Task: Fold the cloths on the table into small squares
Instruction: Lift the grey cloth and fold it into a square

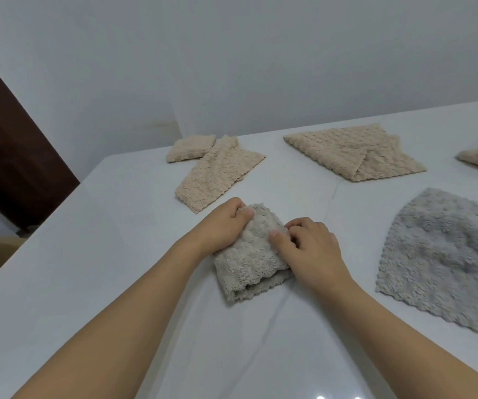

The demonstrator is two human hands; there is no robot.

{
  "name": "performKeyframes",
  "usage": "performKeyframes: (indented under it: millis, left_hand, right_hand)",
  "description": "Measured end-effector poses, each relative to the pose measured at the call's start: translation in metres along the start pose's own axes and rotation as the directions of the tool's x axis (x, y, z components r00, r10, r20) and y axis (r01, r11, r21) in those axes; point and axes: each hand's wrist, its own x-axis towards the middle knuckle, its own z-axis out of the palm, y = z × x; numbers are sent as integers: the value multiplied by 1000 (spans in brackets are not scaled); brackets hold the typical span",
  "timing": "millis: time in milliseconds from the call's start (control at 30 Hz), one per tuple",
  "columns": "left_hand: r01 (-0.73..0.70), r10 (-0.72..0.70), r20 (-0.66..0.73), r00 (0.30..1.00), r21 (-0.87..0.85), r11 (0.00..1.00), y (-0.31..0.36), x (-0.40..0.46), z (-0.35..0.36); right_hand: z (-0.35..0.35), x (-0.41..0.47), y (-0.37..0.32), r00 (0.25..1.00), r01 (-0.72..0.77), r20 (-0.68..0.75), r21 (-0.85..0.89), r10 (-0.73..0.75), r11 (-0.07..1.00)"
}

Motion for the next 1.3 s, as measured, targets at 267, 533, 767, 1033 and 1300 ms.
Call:
performKeyframes:
  millis: [267,533,767,1033,1300]
  left_hand:
    - [131,-127,69,989,-59,990,10,4,0]
    - [113,-121,115,986,73,991,-10,5,-7]
    - [88,-86,-28,996,77,993,-17,-6,6]
    - [168,-167,19,986,-194,967,-12,-16,-8]
    - [203,-144,171,975,-416,887,-48,-38,-43]
  right_hand:
    - [-1,1,-1,999,-32,-4,-21,32,999]
    - [3,0,-6,994,-97,-64,-94,91,991]
    - [-1,-6,-5,995,31,-89,-36,-34,999]
    - [4,-2,-10,986,92,162,-337,-39,937]
    - [2,-2,-11,980,99,195,-350,-31,932]
